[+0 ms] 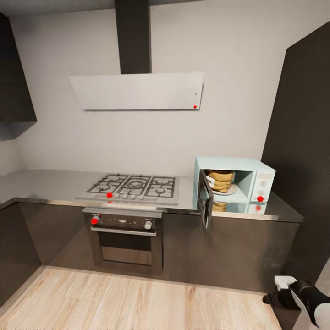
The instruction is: In the kitchen, take the popcorn bag from the countertop, put it into the microwave, and heat it until the popcorn is cooked so the cooked popcorn ends up inside the bag.
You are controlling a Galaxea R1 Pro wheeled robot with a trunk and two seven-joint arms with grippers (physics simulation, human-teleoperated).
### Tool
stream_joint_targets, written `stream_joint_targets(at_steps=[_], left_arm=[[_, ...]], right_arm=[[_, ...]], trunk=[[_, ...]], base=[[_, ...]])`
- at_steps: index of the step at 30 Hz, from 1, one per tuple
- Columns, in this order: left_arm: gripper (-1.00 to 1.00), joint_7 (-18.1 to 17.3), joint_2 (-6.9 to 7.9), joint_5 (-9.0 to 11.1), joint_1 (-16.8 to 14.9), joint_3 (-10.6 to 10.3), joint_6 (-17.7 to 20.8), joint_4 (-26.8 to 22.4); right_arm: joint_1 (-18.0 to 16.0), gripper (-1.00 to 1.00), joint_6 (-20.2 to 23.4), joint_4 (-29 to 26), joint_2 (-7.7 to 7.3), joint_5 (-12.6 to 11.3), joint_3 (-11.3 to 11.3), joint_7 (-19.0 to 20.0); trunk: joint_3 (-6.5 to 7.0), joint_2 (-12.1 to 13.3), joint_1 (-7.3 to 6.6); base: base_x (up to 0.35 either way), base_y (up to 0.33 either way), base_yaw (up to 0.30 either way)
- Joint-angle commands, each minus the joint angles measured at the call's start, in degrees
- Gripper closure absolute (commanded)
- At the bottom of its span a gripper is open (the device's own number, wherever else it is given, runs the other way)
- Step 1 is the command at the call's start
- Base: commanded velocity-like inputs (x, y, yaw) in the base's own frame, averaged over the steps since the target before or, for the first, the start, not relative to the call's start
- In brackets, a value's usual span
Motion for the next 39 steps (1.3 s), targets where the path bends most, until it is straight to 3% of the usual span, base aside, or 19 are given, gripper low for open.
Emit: stream_joint_targets(at_steps=[1,3,5,8,14,17,20,22,25,32,39], left_arm=[[-1.00,0.03,-0.01,0.45,-0.03,0.16,-0.16,0.00],[-1.00,0.03,-0.01,0.48,-0.03,0.09,-0.11,-0.01],[-1.00,0.06,-0.01,0.57,-0.03,0.01,0.10,-0.19],[-1.00,0.11,-0.01,0.49,-0.03,-0.02,0.34,-1.23],[-1.00,0.12,-0.26,0.44,-0.03,0.05,0.59,-11.46],[-1.00,0.04,-0.97,0.35,-0.02,0.06,0.63,-15.77],[-1.00,0.09,-1.30,0.31,-0.02,-0.04,0.70,-16.16],[-1.00,0.08,-1.61,0.23,-0.02,-0.09,0.71,-15.94],[-1.00,0.17,-2.29,0.08,-0.02,-0.34,0.79,-15.37],[-1.00,0.05,-2.15,0.49,-0.01,-0.05,0.81,-13.34],[-1.00,-0.02,-2.16,0.28,-0.02,-0.37,0.66,-6.31]], right_arm=[[1.18,-1.00,-3.06,2.55,0.11,0.38,-0.67,0.18],[3.94,-1.00,-9.01,8.40,0.23,0.21,-0.76,-0.67],[6.85,-1.00,-13.61,10.53,0.33,0.05,-0.85,-1.44],[16.06,-1.00,-20.76,11.45,0.80,-1.80,-1.10,-2.01],[22.22,-1.00,-23.04,11.54,3.52,-2.93,-1.15,-2.53],[25.43,-1.00,-23.25,11.54,5.85,-2.98,-1.20,-3.32],[26.99,-1.00,-25.91,11.54,8.88,-3.73,-1.22,-5.51],[27.30,-1.00,-26.83,11.54,9.50,-5.55,-1.23,-7.56],[27.41,-1.00,-27.21,11.54,9.76,-6.93,-1.23,-9.16],[27.46,-1.00,-27.21,11.48,9.64,-7.21,-1.21,-9.44],[27.42,-1.00,-27.47,11.45,9.69,-7.10,-1.14,-9.45]], trunk=[[-0.06,-0.06,0.00],[-0.06,-0.06,0.00],[-0.06,-0.06,0.00],[-0.06,-0.06,0.00],[-0.06,-0.06,0.00],[-0.06,-0.06,0.00],[-0.05,-0.06,0.00],[-0.02,-0.06,0.00],[0.05,-0.06,0.00],[0.19,-0.06,0.00],[0.19,-0.06,0.00]], base=[[-0.024,0.000,0.000],[-0.009,0.000,0.000],[-0.003,0.000,0.000],[0.000,0.000,0.000],[0.000,0.000,0.000],[0.000,0.000,0.000],[0.000,0.000,-0.047],[0.000,0.000,-0.192],[0.000,0.000,-0.230],[0.000,0.000,-0.194],[0.008,0.000,-0.009]])
